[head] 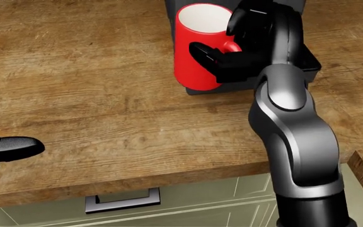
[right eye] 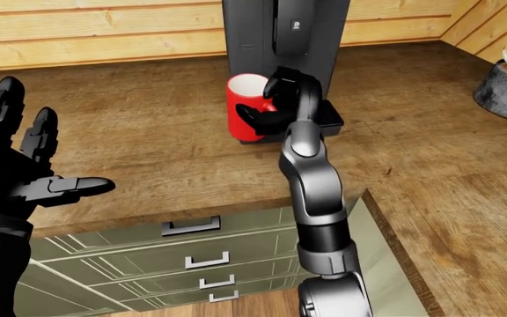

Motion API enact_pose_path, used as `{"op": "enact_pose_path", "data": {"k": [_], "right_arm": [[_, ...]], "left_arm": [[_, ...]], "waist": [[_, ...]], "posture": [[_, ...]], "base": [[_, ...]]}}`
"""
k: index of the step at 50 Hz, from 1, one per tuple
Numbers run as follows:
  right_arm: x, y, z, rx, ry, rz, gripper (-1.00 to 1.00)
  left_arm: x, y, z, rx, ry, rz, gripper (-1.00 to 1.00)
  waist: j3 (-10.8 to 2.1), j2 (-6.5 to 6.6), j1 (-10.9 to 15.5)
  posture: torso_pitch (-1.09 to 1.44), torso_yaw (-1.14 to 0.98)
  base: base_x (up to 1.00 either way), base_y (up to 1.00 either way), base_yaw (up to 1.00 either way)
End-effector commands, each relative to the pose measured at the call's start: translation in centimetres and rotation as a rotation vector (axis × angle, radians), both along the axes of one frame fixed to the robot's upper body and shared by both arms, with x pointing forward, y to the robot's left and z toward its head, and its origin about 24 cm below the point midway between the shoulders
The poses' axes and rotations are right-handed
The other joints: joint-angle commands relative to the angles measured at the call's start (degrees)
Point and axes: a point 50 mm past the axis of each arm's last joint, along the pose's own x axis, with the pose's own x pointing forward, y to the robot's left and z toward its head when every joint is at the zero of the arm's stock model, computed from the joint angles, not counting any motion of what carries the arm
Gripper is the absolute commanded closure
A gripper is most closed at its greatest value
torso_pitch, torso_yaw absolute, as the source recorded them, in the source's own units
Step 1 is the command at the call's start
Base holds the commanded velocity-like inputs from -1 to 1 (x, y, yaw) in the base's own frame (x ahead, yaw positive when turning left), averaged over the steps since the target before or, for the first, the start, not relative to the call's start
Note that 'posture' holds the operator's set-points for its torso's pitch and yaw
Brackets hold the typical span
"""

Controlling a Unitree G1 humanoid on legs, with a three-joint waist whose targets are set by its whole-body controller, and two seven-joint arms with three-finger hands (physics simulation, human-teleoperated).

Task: Pick the mug from under the coffee machine dispenser and place it on the counter.

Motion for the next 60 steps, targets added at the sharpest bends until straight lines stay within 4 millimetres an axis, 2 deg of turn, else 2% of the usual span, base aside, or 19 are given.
{"op": "enact_pose_path", "data": {"k": [1, 13, 27, 39, 51, 60], "right_arm": [[-0.8, 0.6, 2.9, 0.010, -0.127, 0.028, 1.00], [-2.5, 3.5, 3.1, -0.011, -0.138, 0.125, 1.00], [-2.3, 7.9, 3.4, -0.022, -0.148, 0.238, 1.00], [-2.0, 10.8, 3.7, -0.020, -0.148, 0.313, 1.00], [0.2, 12.2, 3.3, -0.019, -0.151, 0.331, 1.00], [0.0, 13.0, 2.5, -0.026, -0.145, 0.357, 1.00]], "left_arm": [[-0.4, -0.1, 1.3, 0.022, -0.077, -0.001, -1.00], [-0.5, -0.1, 1.4, 0.021, -0.079, 0.000, -1.00], [-0.5, 0.0, 1.3, 0.020, -0.080, 0.003, -1.00], [-0.5, 0.1, 1.2, 0.019, -0.079, 0.004, -1.00], [-0.5, 0.2, 1.2, 0.018, -0.078, 0.006, -1.00], [-0.6, 0.2, 1.2, 0.017, -0.080, 0.007, -1.00]], "waist": [[-1.52, 0.20, 0.03], [-1.45, 0.51, -0.05], [-1.51, 1.34, -0.44], [-1.54, 1.94, -0.71], [-1.64, 2.42, -1.01], [-1.60, 2.49, -1.03]], "posture": [[0.00, 0.00], [0.00, 0.00], [0.00, 0.00], [0.00, 0.00], [0.00, 0.00], [0.00, 0.00]], "base": [[0.00, 0.00, 0.00], [0.00, 0.00, 0.00], [0.00, 0.00, 0.00], [0.00, 0.00, 0.00], [0.00, 0.00, 0.00], [0.00, 0.00, 0.00]]}}
